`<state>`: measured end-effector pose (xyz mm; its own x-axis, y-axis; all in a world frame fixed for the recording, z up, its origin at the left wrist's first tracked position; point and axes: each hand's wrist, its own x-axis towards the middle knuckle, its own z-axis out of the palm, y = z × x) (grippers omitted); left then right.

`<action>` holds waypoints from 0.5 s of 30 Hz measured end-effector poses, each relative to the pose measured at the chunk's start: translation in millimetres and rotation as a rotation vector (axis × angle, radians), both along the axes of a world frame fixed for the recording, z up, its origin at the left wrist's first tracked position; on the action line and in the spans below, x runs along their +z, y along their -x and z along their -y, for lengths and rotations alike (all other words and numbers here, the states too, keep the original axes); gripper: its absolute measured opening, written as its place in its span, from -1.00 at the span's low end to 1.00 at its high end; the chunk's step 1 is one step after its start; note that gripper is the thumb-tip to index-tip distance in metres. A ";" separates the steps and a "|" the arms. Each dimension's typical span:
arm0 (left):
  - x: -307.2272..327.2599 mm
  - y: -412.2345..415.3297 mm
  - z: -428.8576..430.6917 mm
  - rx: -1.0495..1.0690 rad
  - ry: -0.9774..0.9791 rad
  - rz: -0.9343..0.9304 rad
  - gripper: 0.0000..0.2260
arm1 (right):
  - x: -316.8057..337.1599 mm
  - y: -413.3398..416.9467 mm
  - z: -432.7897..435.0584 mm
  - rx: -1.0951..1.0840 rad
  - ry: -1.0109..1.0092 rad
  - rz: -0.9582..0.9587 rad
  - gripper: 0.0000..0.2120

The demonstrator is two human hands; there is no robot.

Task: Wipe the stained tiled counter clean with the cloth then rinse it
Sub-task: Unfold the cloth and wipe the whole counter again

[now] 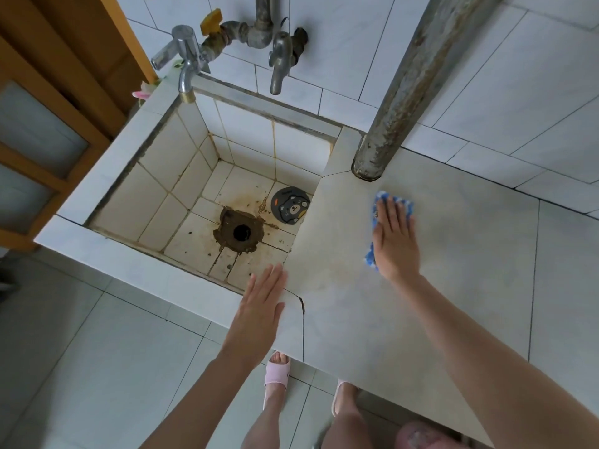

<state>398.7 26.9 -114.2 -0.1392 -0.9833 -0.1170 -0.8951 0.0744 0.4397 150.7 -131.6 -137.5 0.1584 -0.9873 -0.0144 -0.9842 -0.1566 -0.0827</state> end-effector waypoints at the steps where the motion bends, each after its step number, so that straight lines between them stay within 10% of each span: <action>1: -2.2 -1.5 -0.6 -0.016 -0.013 0.004 -0.50 | 0.0 -0.5 -1.5 -0.026 0.003 0.006 -0.47; 15: -3.5 -7.3 3.3 -0.216 0.030 0.055 -0.56 | 2.6 -87.9 30.4 0.222 -0.078 0.075 -0.40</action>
